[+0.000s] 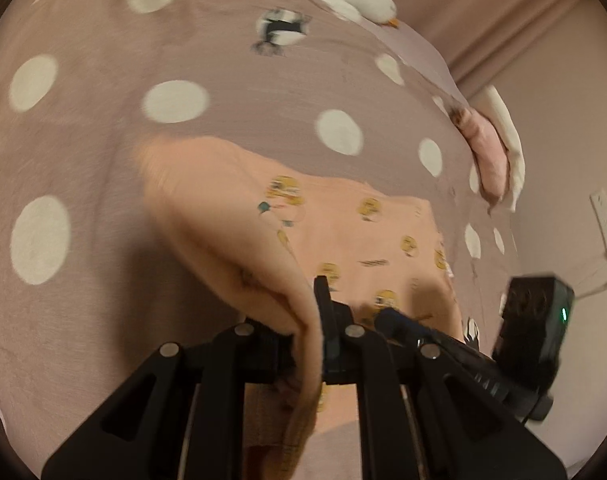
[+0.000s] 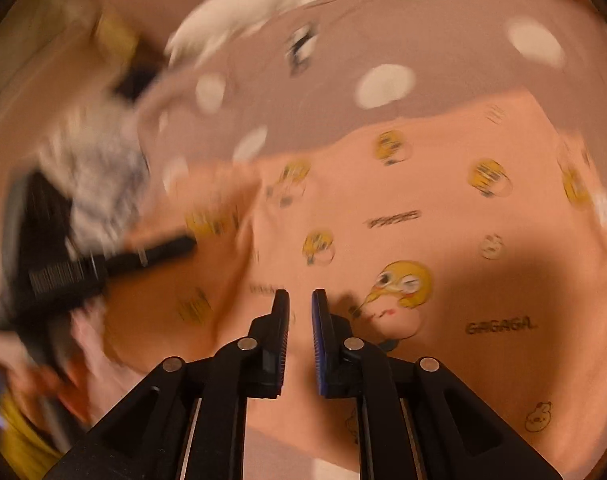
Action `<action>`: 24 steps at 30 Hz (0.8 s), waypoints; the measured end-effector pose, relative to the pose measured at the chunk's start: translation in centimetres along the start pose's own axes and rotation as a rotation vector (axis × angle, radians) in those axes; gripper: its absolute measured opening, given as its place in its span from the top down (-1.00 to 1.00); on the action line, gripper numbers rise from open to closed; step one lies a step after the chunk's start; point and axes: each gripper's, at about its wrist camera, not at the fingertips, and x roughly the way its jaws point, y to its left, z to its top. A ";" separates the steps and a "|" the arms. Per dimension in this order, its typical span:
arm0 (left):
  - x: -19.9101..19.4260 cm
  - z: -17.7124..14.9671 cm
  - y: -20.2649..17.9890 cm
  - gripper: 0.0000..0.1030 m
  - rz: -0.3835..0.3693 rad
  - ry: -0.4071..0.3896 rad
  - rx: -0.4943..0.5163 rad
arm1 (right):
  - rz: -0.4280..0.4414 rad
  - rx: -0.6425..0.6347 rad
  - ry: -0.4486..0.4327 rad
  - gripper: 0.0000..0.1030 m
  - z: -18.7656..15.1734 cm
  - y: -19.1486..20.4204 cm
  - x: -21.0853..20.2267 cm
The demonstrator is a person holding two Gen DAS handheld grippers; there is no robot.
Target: Fold small clothes
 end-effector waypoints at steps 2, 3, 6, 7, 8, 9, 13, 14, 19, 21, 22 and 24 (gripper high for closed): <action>1.0 -0.1 -2.0 0.68 0.013 0.015 0.038 | 0.108 0.148 -0.036 0.69 0.6 -2.7 -0.8; 1.6 -0.1 -2.9 0.61 0.018 0.028 0.056 | 0.147 0.199 -0.050 0.62 0.9 -3.6 -1.0; 3.4 -0.6 -5.3 0.19 -0.004 0.071 0.097 | 0.215 0.326 -0.121 0.27 1.4 -6.1 -2.2; 3.9 -0.7 -5.8 0.09 -0.018 0.087 0.106 | 0.227 0.345 -0.137 0.21 1.3 -6.4 -2.5; 4.3 -0.8 -6.4 0.08 -0.040 0.102 0.114 | 0.238 0.366 -0.151 0.13 1.4 -7.0 -3.0; 4.7 -1.0 -6.8 0.08 -0.070 0.119 0.118 | 0.239 0.381 -0.155 0.10 1.4 -7.4 -3.5; 4.6 -1.2 -7.3 0.05 -0.080 0.116 0.142 | 0.221 0.391 -0.144 0.05 1.8 -8.2 -4.5; 4.3 -1.1 -7.0 0.04 -0.088 0.104 0.138 | 0.215 0.388 -0.140 0.00 1.9 -8.1 -4.2; 1.5 -1.5 -4.4 -0.03 -0.069 0.047 0.102 | 0.184 0.363 -0.098 -0.01 2.2 -7.3 -2.7; 0.4 -2.3 -3.4 -0.07 -0.042 0.026 0.096 | 0.162 0.325 -0.068 -0.01 2.4 -6.4 -2.0; -0.1 -2.8 -2.7 -0.08 -0.024 0.018 0.093 | 0.153 0.305 -0.060 -0.01 2.4 -6.0 -1.7; -0.8 -4.0 -1.0 -0.09 0.018 0.011 0.081 | 0.146 0.262 -0.044 -0.01 2.5 -5.0 -1.0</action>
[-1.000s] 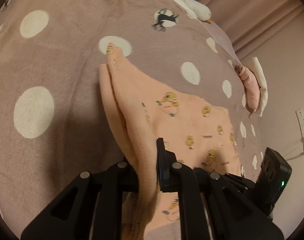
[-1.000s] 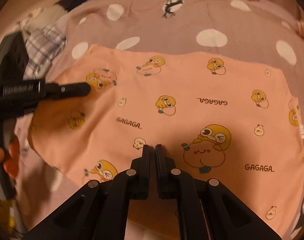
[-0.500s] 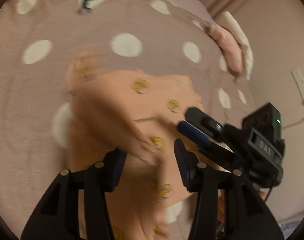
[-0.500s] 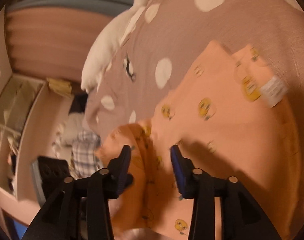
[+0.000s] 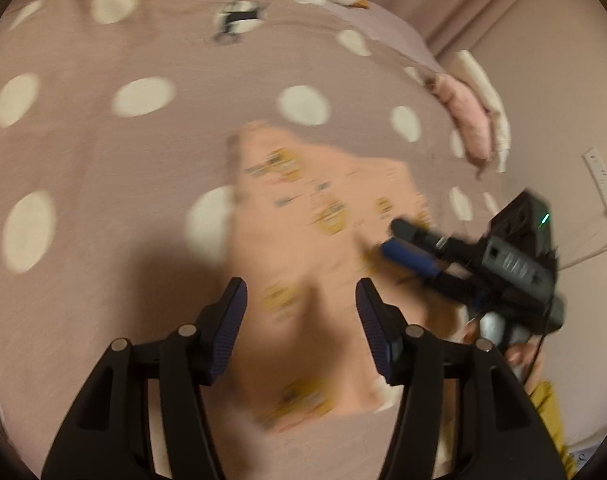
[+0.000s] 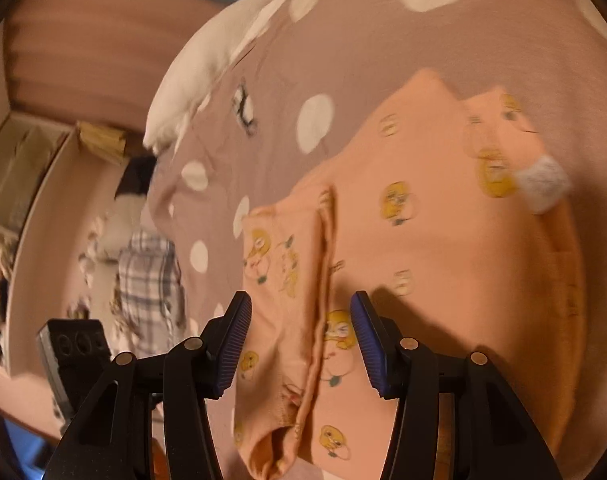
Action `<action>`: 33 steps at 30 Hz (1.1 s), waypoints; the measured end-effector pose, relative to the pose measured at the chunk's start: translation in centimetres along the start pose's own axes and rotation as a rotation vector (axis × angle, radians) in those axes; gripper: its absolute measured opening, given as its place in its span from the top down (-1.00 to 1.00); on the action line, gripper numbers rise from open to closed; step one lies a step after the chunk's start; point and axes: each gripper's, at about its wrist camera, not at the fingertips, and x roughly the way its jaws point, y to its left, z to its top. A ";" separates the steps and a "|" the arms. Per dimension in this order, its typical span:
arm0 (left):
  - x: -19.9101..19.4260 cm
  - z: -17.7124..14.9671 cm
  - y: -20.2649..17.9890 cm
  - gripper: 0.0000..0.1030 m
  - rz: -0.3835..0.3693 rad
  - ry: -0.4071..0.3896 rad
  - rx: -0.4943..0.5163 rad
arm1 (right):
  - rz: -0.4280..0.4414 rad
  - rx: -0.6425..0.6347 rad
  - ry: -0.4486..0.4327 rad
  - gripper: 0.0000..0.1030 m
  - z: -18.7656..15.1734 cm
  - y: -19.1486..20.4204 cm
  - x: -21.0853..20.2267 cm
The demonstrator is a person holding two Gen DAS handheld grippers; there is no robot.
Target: Fold small clothes
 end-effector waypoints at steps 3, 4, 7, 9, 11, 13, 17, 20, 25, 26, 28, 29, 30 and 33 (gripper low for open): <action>-0.9 -2.2 2.6 -0.09 0.007 -0.006 -0.049 | -0.064 -0.055 0.027 -0.01 0.1 1.2 1.6; -1.2 -2.6 3.0 -0.09 0.007 -0.010 -0.061 | -0.099 -0.076 0.034 -0.01 0.2 1.5 2.1; -2.4 -4.3 4.7 -0.09 0.008 -0.035 -0.095 | -0.180 -0.099 0.055 -0.01 0.2 1.7 3.4; -3.1 -5.2 5.5 -0.09 -0.003 -0.048 -0.121 | -0.186 -0.103 0.054 -0.01 0.3 1.6 3.7; -3.6 -5.9 6.0 -0.09 -0.022 -0.054 -0.143 | -0.192 -0.108 0.054 -0.01 0.5 1.7 4.1; -4.0 -6.4 6.3 -0.09 -0.037 -0.062 -0.156 | -0.196 -0.123 0.051 -0.01 0.6 2.1 4.6; -4.7 -7.1 6.4 -0.10 -0.065 -0.075 -0.170 | -0.196 -0.151 0.034 0.09 0.6 2.5 5.5; -4.9 -7.2 6.5 -0.12 -0.068 -0.073 -0.177 | -0.218 -0.144 0.011 0.55 0.7 2.0 5.3; -4.6 -7.5 6.6 -0.12 -0.057 -0.056 -0.186 | -0.266 -0.195 -0.012 0.83 0.7 2.8 4.4; -4.5 -7.6 6.5 -0.12 -0.057 -0.049 -0.186 | -0.284 -0.227 -0.022 0.84 0.6 3.4 4.0; -4.4 -7.7 6.1 -0.12 -0.057 -0.043 -0.179 | -0.314 -0.283 -0.052 0.84 0.8 4.7 3.0; -4.4 -7.7 6.0 -0.12 -0.057 -0.040 -0.175 | -0.321 -0.307 -0.077 0.85 1.1 5.3 2.1; -4.3 -7.7 5.7 -0.12 -0.057 -0.038 -0.170 | -0.328 -0.323 -0.094 0.85 1.6 5.8 1.2; -4.1 -7.4 4.9 -0.12 -0.065 -0.034 -0.153 | -0.365 -0.355 -0.117 0.85 2.9 6.3 -1.3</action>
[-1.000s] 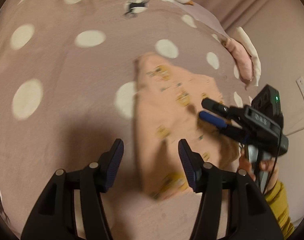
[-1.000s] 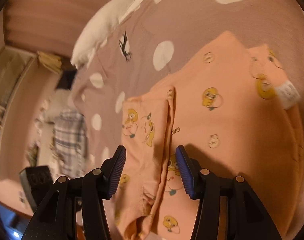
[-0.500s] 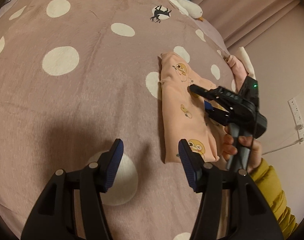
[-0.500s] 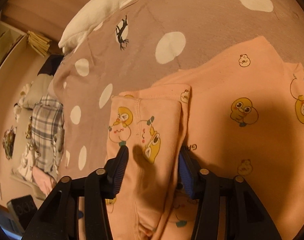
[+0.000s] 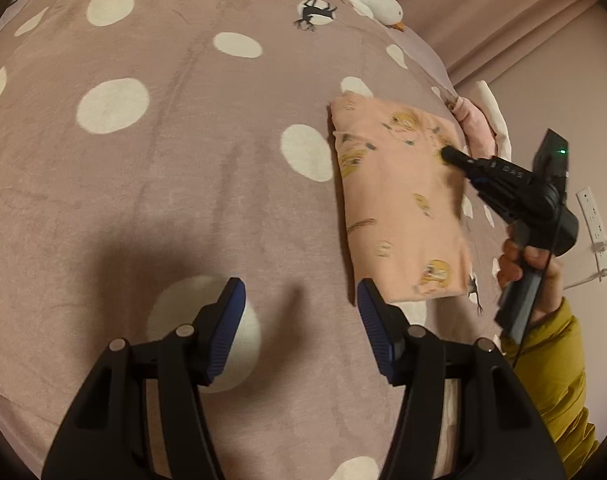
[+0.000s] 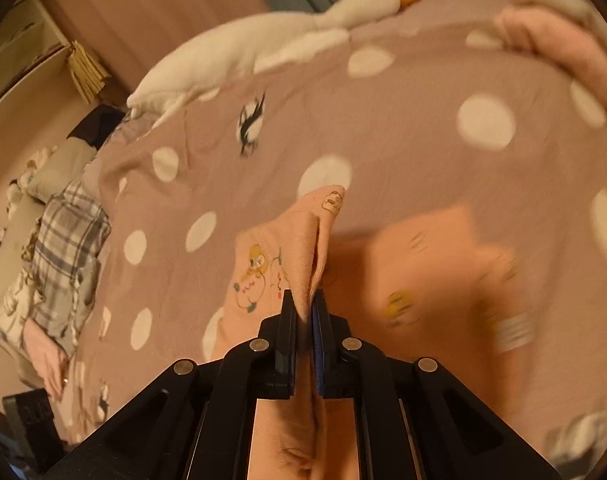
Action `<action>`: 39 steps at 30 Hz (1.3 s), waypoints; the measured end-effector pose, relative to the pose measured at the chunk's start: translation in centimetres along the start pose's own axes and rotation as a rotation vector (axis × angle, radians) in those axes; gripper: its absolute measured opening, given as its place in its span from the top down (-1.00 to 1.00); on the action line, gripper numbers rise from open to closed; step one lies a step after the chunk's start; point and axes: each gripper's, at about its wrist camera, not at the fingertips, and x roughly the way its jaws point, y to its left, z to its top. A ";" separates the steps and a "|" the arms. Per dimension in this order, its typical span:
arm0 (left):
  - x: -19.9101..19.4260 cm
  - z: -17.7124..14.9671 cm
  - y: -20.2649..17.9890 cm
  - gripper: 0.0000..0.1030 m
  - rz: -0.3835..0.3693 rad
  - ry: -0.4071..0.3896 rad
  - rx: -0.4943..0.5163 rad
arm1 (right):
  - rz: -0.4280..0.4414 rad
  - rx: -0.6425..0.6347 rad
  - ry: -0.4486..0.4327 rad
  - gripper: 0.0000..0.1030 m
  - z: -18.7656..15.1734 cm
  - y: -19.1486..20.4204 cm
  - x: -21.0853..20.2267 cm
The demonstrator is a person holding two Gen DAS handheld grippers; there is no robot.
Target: Fold small clothes
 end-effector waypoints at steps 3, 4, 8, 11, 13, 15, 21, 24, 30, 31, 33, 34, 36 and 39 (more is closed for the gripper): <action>0.8 0.2 -1.5 -0.12 -0.009 0.009 0.033 | -0.053 0.007 -0.002 0.85 0.8 -2.3 -1.5; 1.1 0.2 -1.8 -0.12 -0.012 0.013 0.042 | -0.068 0.019 0.004 0.85 0.9 -3.4 -1.7; 2.8 0.6 -4.1 -0.12 -0.026 0.032 0.092 | -0.136 0.097 0.034 0.85 0.5 -7.6 -0.9; 4.0 1.1 -5.9 -0.12 -0.047 0.047 0.134 | -0.107 0.151 0.070 0.85 -0.1 -9.4 0.4; 4.6 1.3 -6.9 -0.12 -0.050 0.051 0.161 | -0.102 0.153 0.073 0.85 -0.2 -9.5 0.8; 5.0 1.6 -7.9 -0.12 -0.054 0.057 0.184 | -0.098 0.133 0.046 0.85 0.1 -9.0 0.6; 6.5 1.8 -9.5 -0.12 -0.038 0.078 0.221 | -0.174 0.136 0.054 0.85 0.7 -9.2 1.2; 7.0 2.1 -10.0 -0.12 -0.041 0.074 0.234 | -0.239 0.089 0.077 0.78 0.1 -8.9 1.6; 7.6 3.0 -11.6 0.04 -0.078 0.007 0.273 | -0.315 -0.066 -0.093 0.74 -1.4 -5.5 -3.7; 8.0 3.0 -12.0 0.22 -0.091 0.001 0.287 | -0.255 -0.085 -0.086 0.74 -2.0 -5.0 -4.2; 8.8 2.8 -12.3 0.46 -0.088 0.013 0.299 | -0.141 -0.133 -0.057 0.74 -3.7 -3.6 -5.1; 9.3 2.7 -12.3 0.56 -0.082 0.023 0.301 | -0.120 -0.157 -0.047 0.74 -4.4 -3.0 -5.3; 10.3 2.1 -12.3 0.57 -0.067 0.039 0.315 | -0.092 -0.204 -0.013 0.74 -6.1 -2.2 -5.3; 11.9 1.2 -11.7 0.58 -0.044 0.086 0.325 | -0.088 -0.228 0.057 0.74 -8.2 -2.2 -4.3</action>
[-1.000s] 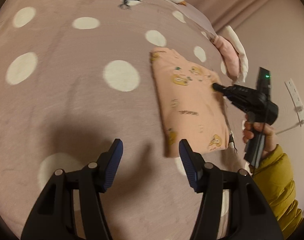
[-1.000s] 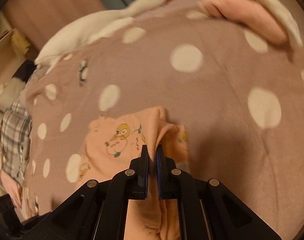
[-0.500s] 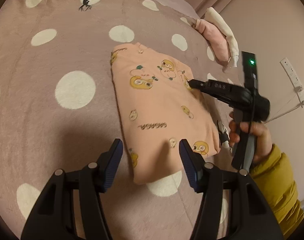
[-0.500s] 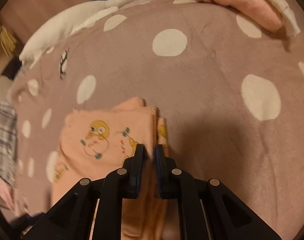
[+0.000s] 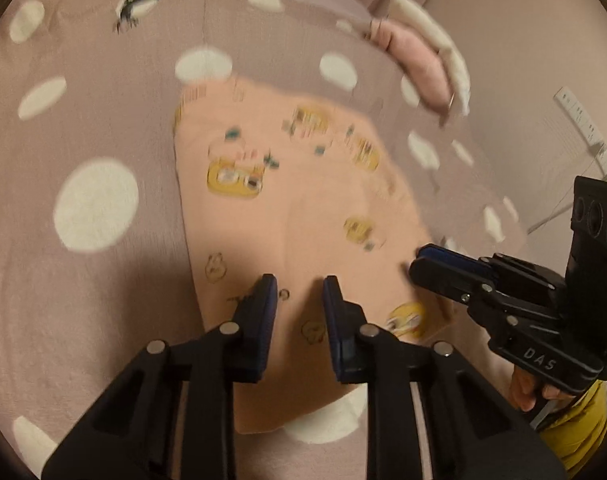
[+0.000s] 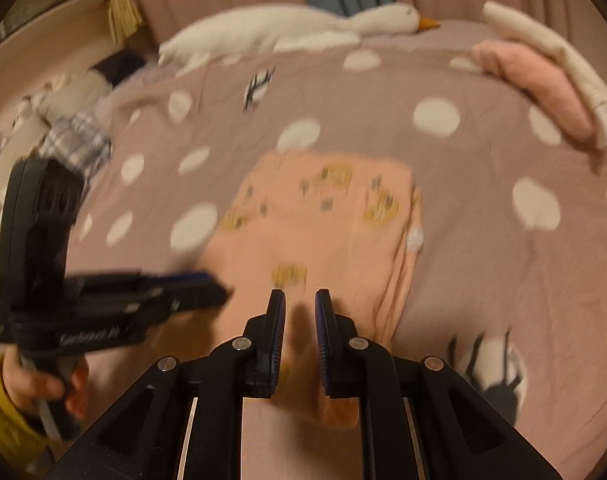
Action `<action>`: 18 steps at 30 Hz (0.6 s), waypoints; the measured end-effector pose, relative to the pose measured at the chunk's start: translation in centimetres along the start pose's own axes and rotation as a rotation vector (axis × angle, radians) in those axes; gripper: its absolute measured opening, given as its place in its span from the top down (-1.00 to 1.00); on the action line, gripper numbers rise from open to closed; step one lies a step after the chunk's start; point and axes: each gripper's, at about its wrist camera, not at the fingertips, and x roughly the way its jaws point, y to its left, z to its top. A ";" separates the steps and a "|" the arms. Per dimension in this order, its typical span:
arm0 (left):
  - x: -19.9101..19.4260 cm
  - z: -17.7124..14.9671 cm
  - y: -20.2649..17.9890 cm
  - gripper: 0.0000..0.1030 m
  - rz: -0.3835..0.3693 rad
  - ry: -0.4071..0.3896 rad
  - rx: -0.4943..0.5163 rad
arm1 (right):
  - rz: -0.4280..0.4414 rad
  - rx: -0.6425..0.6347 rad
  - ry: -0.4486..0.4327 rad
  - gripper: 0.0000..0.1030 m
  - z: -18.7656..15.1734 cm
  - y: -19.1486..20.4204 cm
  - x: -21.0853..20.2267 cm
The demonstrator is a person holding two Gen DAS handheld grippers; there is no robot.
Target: Fold small clothes
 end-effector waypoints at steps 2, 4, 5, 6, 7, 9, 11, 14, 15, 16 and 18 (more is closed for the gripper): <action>0.3 -0.5 0.4 0.57 -0.022 -0.001 -0.008 | -0.029 -0.002 0.044 0.74 -0.8 -0.5 1.2; 0.1 -0.6 0.2 0.55 -0.021 0.003 0.005 | -0.018 0.018 0.068 0.76 -1.4 -1.0 2.0; -0.1 -0.7 0.1 0.55 -0.017 0.006 0.013 | -0.008 0.024 0.054 0.76 -1.6 -1.3 2.2; -0.4 -0.9 0.0 0.55 -0.012 0.008 0.015 | -0.003 0.021 0.049 0.76 -1.7 -1.3 2.1; -0.6 -1.0 -0.1 0.55 -0.009 0.009 0.013 | -0.001 0.018 0.051 0.76 -1.7 -1.4 2.1; -1.3 -1.1 -0.5 0.55 -0.007 0.002 0.021 | 0.011 0.030 0.065 0.76 -1.4 -1.5 1.8; -2.1 -0.9 -0.9 0.54 -0.020 -0.018 0.025 | 0.041 0.043 0.046 0.76 -0.5 -1.7 0.9; -2.0 -0.2 -1.2 0.53 -0.042 -0.031 0.027 | 0.076 0.071 -0.001 0.75 1.4 -1.9 0.5; -1.7 -0.1 -1.3 0.53 -0.033 -0.027 0.030 | 0.081 0.090 -0.007 0.75 2.6 -2.2 0.9; -1.1 -0.1 -1.2 0.53 -0.020 -0.016 0.030 | 0.080 0.100 -0.013 0.75 3.3 -2.4 1.4; -0.1 -0.5 -0.8 0.53 -0.014 0.020 0.021 | 0.066 0.136 -0.014 0.75 5.4 -3.1 3.1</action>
